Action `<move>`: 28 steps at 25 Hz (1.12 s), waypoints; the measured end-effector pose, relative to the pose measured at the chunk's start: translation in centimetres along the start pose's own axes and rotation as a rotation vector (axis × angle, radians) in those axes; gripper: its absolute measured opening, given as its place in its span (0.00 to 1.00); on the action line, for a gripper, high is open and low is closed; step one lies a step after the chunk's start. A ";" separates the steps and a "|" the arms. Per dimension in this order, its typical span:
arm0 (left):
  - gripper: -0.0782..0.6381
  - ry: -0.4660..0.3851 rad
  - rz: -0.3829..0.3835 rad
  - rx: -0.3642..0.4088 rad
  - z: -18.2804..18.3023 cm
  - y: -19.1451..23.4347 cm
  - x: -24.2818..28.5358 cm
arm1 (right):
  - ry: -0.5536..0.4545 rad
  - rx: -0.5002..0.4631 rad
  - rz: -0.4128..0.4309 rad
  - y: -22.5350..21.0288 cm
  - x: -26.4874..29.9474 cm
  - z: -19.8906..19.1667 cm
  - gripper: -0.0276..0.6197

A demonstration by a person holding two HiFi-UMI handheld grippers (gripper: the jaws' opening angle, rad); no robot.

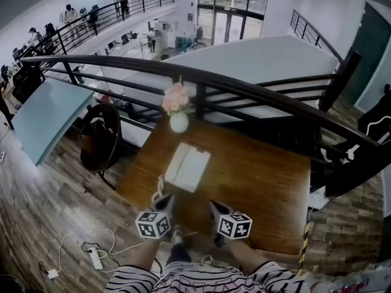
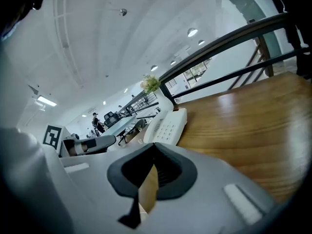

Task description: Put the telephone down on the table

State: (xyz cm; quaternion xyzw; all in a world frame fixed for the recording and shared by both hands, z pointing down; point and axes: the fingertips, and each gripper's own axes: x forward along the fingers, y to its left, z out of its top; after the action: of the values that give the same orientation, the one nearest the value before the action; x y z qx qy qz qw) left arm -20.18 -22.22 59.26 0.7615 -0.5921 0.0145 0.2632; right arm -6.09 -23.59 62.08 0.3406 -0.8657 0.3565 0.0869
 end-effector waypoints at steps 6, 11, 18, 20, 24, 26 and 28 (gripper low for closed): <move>0.11 -0.030 0.033 0.015 -1.9 -3.0 -2.9 | 0.024 -0.069 0.023 0.4 -3.2 -1.8 0.04; 0.11 -0.044 0.050 0.022 -3.3 -5.2 -4.9 | 0.034 -0.106 0.037 0.6 -5.9 -2.9 0.04; 0.11 -0.062 0.050 0.027 -4.6 -8.6 -6.8 | 0.012 -0.143 0.059 1.3 -9.9 -3.2 0.04; 0.11 -0.069 0.047 0.023 -4.9 -9.3 -7.4 | 0.000 -0.152 0.059 1.6 -10.8 -3.1 0.04; 0.11 -0.068 0.047 0.019 -5.7 -10.4 -9.3 | -0.017 -0.156 0.065 2.5 -12.6 -3.5 0.04; 0.11 -0.072 0.054 0.016 -6.0 -10.6 -10.3 | -0.020 -0.155 0.068 2.9 -13.5 -3.8 0.04; 0.11 -0.079 0.060 0.010 -6.2 -10.8 -11.2 | -0.017 -0.153 0.068 3.1 -14.2 -4.3 0.04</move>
State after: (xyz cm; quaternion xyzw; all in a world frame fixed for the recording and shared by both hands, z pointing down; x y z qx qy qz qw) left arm -11.92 -7.88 56.76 0.7446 -0.6246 -0.0045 0.2352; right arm 2.16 -11.60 57.90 0.3066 -0.9020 0.2893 0.0930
